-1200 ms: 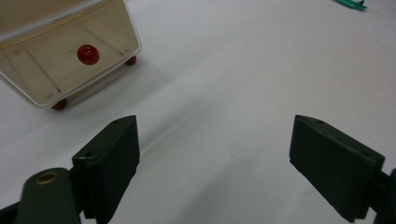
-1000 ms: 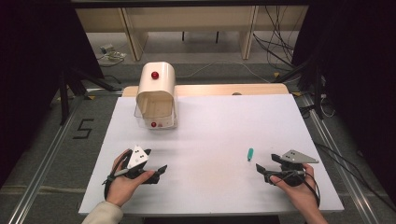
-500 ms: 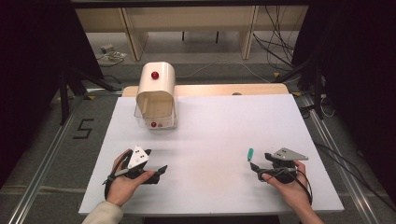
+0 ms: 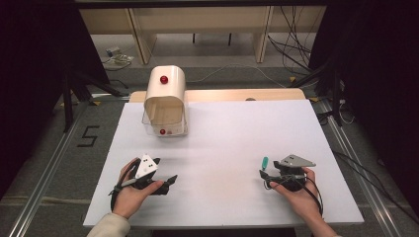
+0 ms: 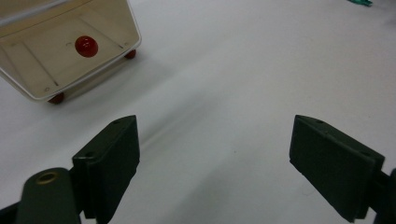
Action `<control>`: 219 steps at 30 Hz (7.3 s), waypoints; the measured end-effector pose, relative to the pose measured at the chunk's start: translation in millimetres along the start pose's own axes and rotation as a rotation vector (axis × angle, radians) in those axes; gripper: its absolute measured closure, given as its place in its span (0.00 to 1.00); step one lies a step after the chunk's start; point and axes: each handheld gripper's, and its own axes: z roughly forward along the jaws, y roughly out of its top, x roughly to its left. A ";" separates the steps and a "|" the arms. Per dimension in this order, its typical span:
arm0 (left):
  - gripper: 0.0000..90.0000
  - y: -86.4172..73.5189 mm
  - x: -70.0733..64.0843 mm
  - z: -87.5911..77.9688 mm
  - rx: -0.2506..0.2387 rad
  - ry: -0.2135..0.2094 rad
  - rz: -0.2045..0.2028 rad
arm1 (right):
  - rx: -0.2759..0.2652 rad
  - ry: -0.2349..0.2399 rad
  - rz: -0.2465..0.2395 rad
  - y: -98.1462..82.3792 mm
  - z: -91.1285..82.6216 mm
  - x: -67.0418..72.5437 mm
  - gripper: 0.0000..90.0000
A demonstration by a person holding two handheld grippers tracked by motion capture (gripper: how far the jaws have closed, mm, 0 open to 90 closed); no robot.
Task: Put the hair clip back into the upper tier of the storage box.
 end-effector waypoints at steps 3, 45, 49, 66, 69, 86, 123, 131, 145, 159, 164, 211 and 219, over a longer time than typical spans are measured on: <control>0.18 0.0 0.1 0.1 0.000 0.000 0.001 | 0.007 -0.008 -0.002 0.8 3.5 1.5 0.43; 0.18 -0.3 0.1 0.7 0.001 -0.004 0.008 | 0.077 -0.091 0.090 7.8 22.0 -2.1 0.89; 0.18 -0.2 0.1 0.6 0.001 -0.004 0.010 | 0.074 -0.085 0.106 7.9 22.0 -3.9 0.91; 0.18 -0.4 -0.4 1.0 0.002 -0.007 0.009 | 0.050 -0.062 0.116 11.3 17.9 -4.8 0.93; 0.18 -0.3 -0.2 1.1 0.002 -0.006 0.012 | 0.051 -0.059 0.119 11.5 17.5 -4.5 0.93; 0.18 -0.5 -0.5 1.6 0.001 -0.009 0.010 | 0.014 -0.044 0.068 18.2 9.8 -1.1 0.93; 0.18 0.2 -1.5 2.9 0.004 -0.016 0.015 | -0.048 0.081 -0.048 39.5 -1.8 15.6 0.93; 0.18 0.3 -1.7 3.2 0.003 -0.017 0.015 | -0.061 0.102 -0.072 45.7 -1.4 22.3 0.93; 0.18 0.6 -3.0 4.4 -0.001 -0.023 0.011 | -0.080 0.130 -0.091 56.4 -1.4 30.3 0.93; 0.18 1.0 -3.4 5.1 -0.001 -0.026 0.012 | -0.099 0.153 -0.109 68.4 1.3 39.3 0.93; 0.18 1.1 -3.5 5.4 -0.004 -0.027 0.011 | -0.103 0.162 -0.115 73.5 2.5 42.0 0.93; 0.18 2.0 -5.1 7.2 0.000 -0.038 0.013 | -0.123 0.191 -0.168 120.8 18.8 63.8 0.93; 0.18 2.1 -4.4 7.0 -0.001 -0.036 0.019 | -0.139 0.200 -0.186 135.0 21.1 68.6 0.93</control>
